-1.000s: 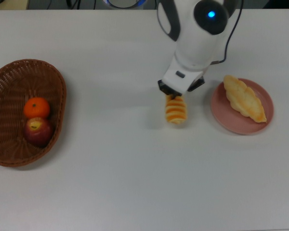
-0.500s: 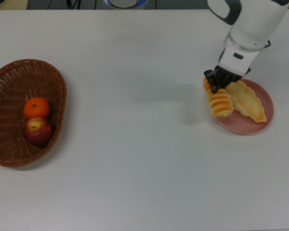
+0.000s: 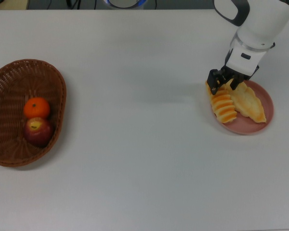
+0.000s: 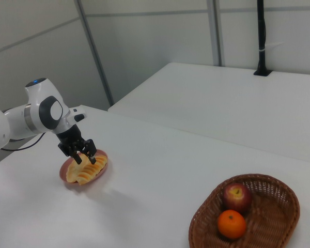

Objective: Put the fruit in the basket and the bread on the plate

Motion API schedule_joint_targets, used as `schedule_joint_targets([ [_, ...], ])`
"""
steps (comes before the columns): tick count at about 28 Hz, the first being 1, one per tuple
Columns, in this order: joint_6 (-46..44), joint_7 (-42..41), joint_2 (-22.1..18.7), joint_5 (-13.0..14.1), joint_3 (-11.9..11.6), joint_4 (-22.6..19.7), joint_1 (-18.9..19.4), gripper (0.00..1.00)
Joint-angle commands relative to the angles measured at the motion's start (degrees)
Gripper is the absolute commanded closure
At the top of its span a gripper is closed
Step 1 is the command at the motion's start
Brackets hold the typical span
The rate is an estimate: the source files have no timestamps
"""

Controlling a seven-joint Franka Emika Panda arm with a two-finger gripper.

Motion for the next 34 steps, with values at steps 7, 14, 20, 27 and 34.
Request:
schedule_joint_targets([
  [7,-6.93,1.01,-5.07,0.9,-1.3,0.57,-3.11,0.0],
  [14,-16.69,0.4,-12.27,2.13,-3.41,0.48,-10.57,0.0],
  [20,-22.14,0.22,-16.5,3.71,-3.58,0.31,-15.14,0.0],
  [27,-24.17,-5.13,-21.15,9.5,-3.58,-1.01,-22.26,0.0],
  [34,-24.0,-8.66,-25.46,12.33,-3.58,-4.52,-25.17,0.0],
])
